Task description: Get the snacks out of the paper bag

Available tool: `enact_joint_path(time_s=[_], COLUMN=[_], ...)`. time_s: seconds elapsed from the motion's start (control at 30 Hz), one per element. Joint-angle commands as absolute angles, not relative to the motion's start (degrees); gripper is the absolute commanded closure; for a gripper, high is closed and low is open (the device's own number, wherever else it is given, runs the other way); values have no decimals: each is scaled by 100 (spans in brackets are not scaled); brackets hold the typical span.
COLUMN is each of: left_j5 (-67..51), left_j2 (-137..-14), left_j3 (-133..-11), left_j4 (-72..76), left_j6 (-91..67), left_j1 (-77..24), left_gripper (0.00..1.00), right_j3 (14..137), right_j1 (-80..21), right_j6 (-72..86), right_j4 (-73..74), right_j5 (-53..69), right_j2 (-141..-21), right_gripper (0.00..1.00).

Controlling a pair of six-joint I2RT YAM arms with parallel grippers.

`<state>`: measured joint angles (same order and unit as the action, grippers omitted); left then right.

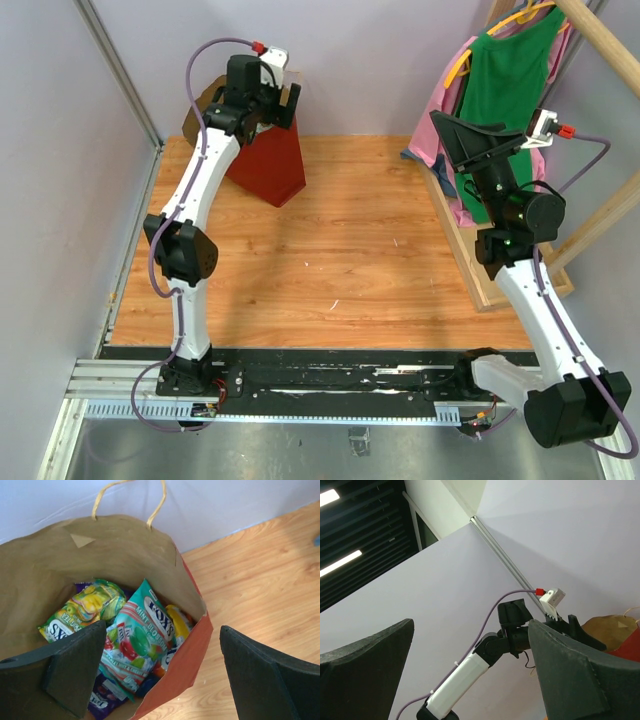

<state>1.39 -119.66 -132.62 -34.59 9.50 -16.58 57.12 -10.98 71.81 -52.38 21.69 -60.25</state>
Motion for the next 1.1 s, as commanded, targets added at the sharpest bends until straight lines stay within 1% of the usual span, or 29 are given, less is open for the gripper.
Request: enact_joint_path(time_s=[0.0,0.1,0.23,0.37,0.43,0.5,0.53,0.57,0.63,0.67,0.7,0.8,0.87,1.07], left_j5=[266,86,-93,-154,-190,-226,-261,-301,-282,-254,-247,-293,-309,-160], left_j2=[-11978,-11903,-11864,-11937,-11952,-11942,-11930,-11908,-11856,-11830,-11804,-11742,-11702,-11666], left_j3=[-13025,-12654,-12312,-12267,-12290,-12291,-12271,-12243,-12169,-12127,-12098,-12068,-12030,-11957], left_j4=[-3632,-3545,-3399,-3335,-3312,-3284,-3267,-3235,-3162,-3117,-3088,-3034,-2971,-2681], left_j6=[1419,1468,1465,1451,1419,1371,1361,1339,1279,1225,1195,1099,1028,892], left_j1=[-1687,-1692,-1689,-1689,-1691,-1696,-1696,-1696,-1711,-1708,-1716,-1753,-1802,-2193], left_gripper=[0,1,8,12,15,24,31,42,71,80,85,95,99,99], right_j3=[5660,5659,5743,5725,5663,5569,5499,5395,5283,5267,5272,5214,5125,5214], right_j1=[-1136,-1141,-1135,-1135,-1139,-1139,-1134,-1142,-1140,-1139,-1140,-1135,-1131,-1142], right_j6=[7318,7450,7519,7440,7385,7326,7337,7387,7612,7725,7891,8138,8100,7342], right_j4=[-5633,-5813,-5908,-5712,-5651,-5544,-5556,-5611,-5812,-5935,-6054,-6418,-6400,-5941], right_j5=[2126,2159,2239,2193,2138,2052,1987,1914,1836,1866,1932,2033,1989,2205], right_j2=[-6017,-6116,-6193,-6111,-6077,-6029,-6010,-5993,-6012,-6049,-6092,-6172,-6102,-5798], right_gripper=[2,1,1,1,1,1,1,1,2,1,1,1,1,2])
